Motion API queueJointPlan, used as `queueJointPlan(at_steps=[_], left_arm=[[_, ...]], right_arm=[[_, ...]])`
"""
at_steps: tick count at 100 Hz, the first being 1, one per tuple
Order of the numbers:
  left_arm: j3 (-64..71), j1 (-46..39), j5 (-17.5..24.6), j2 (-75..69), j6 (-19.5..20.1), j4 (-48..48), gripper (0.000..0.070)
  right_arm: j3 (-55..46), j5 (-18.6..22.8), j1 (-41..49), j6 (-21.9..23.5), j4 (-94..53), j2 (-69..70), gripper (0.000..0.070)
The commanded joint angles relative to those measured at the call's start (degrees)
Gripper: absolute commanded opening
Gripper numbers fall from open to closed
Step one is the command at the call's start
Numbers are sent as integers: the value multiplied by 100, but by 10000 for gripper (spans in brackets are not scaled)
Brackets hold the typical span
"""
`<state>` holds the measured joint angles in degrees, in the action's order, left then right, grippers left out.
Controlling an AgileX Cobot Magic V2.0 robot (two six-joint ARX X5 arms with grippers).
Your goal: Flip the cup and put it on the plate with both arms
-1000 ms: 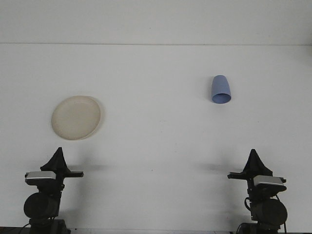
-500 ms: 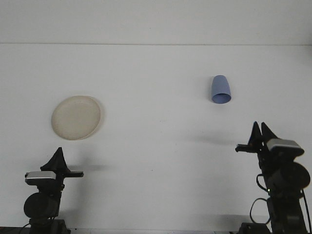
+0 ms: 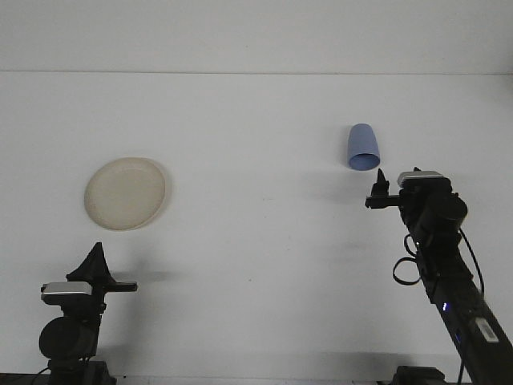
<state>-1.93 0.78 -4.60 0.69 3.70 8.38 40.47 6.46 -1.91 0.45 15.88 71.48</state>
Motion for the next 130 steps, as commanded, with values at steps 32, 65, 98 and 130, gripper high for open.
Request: queueJointPlan(at_steps=[32,65,98,130], left_arm=[[111,-7,-31,-9,13,68,13],[111,-7,-31,-9,13,68,13],[111,-7,-28,-9,13,68,13],[111,-7,-31,-9,13,68,13]], right_arm=[[275,-50,-7,-868,2332,2494,542],[1755,-68,-146,-951,2439,4214,541],[2374,-22,-170,-925,2439,4664,52],[2374,170,-173,-267,2173,4041,4]])
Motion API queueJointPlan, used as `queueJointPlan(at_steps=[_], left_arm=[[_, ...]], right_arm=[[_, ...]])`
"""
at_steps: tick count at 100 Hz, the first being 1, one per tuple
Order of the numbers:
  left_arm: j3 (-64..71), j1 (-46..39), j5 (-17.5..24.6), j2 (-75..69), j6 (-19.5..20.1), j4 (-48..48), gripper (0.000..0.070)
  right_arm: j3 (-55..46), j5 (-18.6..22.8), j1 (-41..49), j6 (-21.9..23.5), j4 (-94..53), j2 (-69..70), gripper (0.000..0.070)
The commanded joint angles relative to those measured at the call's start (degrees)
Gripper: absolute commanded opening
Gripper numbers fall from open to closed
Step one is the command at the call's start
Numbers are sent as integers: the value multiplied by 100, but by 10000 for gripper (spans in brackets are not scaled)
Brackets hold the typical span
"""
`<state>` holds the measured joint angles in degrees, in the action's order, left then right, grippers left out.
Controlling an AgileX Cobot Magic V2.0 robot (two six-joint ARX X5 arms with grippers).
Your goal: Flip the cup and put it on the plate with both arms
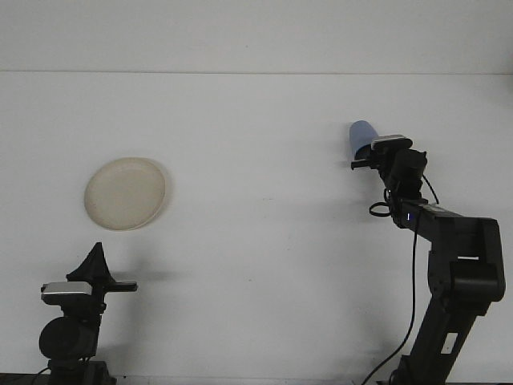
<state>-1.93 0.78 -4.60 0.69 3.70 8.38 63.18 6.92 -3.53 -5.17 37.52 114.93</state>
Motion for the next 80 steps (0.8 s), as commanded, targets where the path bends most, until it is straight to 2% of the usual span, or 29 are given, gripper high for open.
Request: queueJointPlan(at_steps=[1,11,26,45,55,80], left_arm=[[111,-7,-31,-9,13,68,13],[111,-7,-31,-9,13,68,13],[111,-7,-31,-9,13,68,13],[111,-7,-31,-9,13,68,13],[111,-7,-31,-9,13,68,13],[111,-7,-31,-9,13,90,13]], right_arm=[[103,146,-11,308,-17,-350,4],[103,374,-31,439,-501,-944,4],[103,435,-31,863,-1676,-2087,4],[105,1447,0,1333,-3427,-3475,4],[105,1580,210,1309,-4297,-4022,4],[374,1720,1392,787,-6575,-4546,3]])
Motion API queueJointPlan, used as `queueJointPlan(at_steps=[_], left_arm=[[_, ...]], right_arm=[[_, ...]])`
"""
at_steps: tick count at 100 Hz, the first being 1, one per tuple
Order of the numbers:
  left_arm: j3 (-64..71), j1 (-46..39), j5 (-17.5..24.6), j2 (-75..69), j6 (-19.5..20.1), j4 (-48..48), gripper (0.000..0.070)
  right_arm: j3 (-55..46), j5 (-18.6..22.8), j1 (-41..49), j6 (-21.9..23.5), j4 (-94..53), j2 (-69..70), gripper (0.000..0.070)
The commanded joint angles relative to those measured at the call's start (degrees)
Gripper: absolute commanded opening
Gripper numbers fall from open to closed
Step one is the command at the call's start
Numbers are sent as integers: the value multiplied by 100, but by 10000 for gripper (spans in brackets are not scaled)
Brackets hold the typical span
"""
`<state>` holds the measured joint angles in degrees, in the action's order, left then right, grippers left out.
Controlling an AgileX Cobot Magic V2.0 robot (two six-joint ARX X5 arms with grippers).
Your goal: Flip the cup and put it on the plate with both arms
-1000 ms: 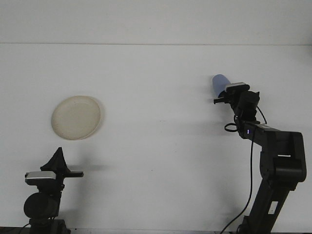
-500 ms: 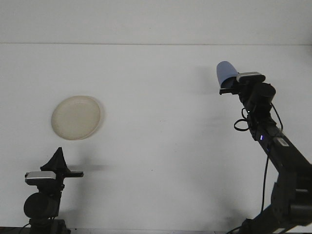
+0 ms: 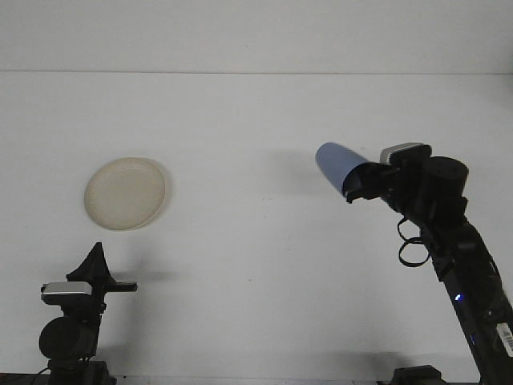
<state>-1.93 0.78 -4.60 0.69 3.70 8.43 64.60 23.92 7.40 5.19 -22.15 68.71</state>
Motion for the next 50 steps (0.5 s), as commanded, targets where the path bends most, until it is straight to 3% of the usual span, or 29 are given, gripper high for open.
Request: queueJointPlan(at_steps=[1,21,50], left_arm=[[111,-7,-31,-9,13,85,13],[111,-7,-31,-9,13,66,13],[111,-7,-31,-9,-31,68,13]], right_arm=[[256,11,356,-278,-717,79,3],[789,-111,1587,-616,-2415,529,3],[1888,-1200,3257,-824,-4242,1823,3]])
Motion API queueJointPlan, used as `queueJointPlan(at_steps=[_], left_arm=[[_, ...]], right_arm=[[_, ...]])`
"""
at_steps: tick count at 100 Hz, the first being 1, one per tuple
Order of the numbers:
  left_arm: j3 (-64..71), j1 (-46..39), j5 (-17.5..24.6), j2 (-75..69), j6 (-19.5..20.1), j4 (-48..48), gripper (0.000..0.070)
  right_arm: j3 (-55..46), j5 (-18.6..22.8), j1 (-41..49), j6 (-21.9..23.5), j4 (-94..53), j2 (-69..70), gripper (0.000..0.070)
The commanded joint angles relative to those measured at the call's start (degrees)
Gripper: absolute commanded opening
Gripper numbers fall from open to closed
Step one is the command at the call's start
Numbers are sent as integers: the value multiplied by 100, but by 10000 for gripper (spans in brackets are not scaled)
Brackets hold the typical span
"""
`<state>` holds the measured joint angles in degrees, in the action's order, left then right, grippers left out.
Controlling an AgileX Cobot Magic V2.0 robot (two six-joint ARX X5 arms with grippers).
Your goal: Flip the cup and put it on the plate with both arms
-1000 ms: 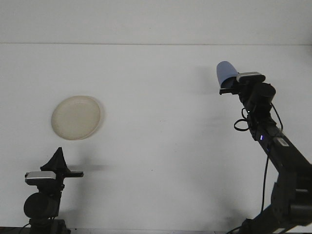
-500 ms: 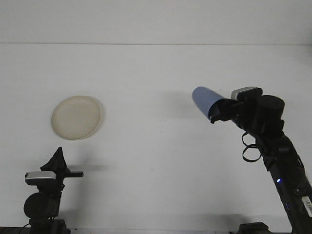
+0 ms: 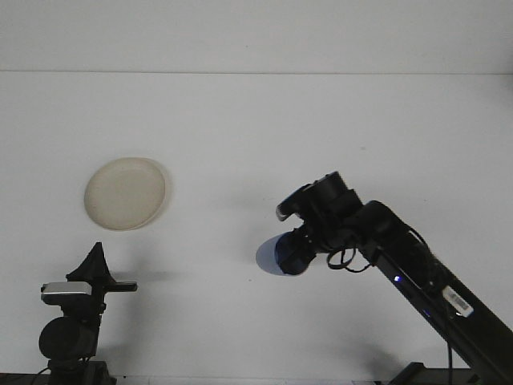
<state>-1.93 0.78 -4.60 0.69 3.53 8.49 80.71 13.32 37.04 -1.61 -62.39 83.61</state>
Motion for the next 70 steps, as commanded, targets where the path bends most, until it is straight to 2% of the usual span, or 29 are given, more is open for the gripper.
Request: queueJointPlan(at_steps=[1,27,62,66,70], left_arm=[[111,-7,-31,-9,-13,61,13],[111,-7,-31,-9,-11,61,13],[111,-7,-31,-9,-11,59,13],[111,-7,-31,-9,-11,59,13],[111,-7,-31,-9,-13,59,13]], right_arm=[[310,-164,334,-146,-260,380,3],[625,-879,1152,-162,-680,1432,3],[625,-909,1401,-144,-492,2162,6],[625,-885,1401,-149,-498,2162,32],[627,-883,1401,-160,-490,2162,105]])
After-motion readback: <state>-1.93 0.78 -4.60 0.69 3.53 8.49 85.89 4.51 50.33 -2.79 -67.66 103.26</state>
